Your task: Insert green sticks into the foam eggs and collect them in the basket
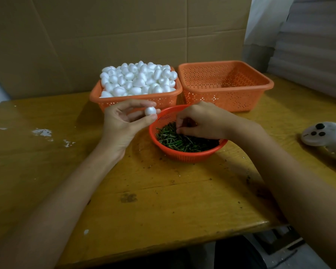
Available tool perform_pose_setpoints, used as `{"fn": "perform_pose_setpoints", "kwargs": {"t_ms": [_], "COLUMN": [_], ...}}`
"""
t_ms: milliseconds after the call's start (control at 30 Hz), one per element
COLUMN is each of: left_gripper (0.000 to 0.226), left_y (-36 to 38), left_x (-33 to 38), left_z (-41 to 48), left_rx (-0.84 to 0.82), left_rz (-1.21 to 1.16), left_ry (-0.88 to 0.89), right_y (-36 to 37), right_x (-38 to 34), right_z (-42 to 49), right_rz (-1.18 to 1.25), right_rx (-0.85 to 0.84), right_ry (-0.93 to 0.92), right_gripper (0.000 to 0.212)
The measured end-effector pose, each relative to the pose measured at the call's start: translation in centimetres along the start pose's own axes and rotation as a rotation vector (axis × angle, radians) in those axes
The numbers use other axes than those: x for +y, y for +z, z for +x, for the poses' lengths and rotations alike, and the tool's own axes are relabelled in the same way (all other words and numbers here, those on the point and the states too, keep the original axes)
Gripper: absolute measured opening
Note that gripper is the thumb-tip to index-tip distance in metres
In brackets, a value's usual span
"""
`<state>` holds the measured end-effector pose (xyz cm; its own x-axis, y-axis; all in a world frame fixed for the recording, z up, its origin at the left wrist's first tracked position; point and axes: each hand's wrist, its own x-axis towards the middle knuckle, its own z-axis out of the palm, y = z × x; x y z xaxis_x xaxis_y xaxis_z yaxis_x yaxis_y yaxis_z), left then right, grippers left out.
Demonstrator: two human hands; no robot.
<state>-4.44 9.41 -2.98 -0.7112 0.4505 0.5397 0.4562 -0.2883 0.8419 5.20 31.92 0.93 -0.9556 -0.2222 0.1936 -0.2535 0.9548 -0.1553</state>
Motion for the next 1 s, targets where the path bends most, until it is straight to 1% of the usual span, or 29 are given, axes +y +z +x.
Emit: {"fn": "perform_pose_setpoints", "kwargs": {"t_ms": [167,333,500,667,1000], "left_gripper": [0.03,0.036,0.028,0.029,0.029], "left_y": [-0.07,-0.12,-0.25,-0.39,-0.28], "left_x": [0.0,0.14,0.15,0.14,0.39], "left_z": [0.01,0.14,0.18,0.13,0.01], "left_rx": [0.002,0.005,-0.025,-0.106,-0.103], "left_rz": [-0.005,-0.047,-0.086,-0.088,-0.124], "left_ry": [0.009,-0.004,-0.008,0.039,0.015], "right_y": [-0.14,-0.16,-0.13,-0.12,-0.14], "right_x": [-0.21,-0.3,-0.35,-0.38,-0.47], "right_z": [-0.06,-0.05,-0.04,-0.06,-0.09], "right_rz": [-0.006,-0.011,-0.018,-0.02,-0.028], "right_rx": [-0.01,-0.01,-0.009,-0.01,-0.012], "right_ry": [-0.003,0.006,0.004,0.005,0.007], "right_gripper": [0.008,0.009,0.01,0.01,0.01]}}
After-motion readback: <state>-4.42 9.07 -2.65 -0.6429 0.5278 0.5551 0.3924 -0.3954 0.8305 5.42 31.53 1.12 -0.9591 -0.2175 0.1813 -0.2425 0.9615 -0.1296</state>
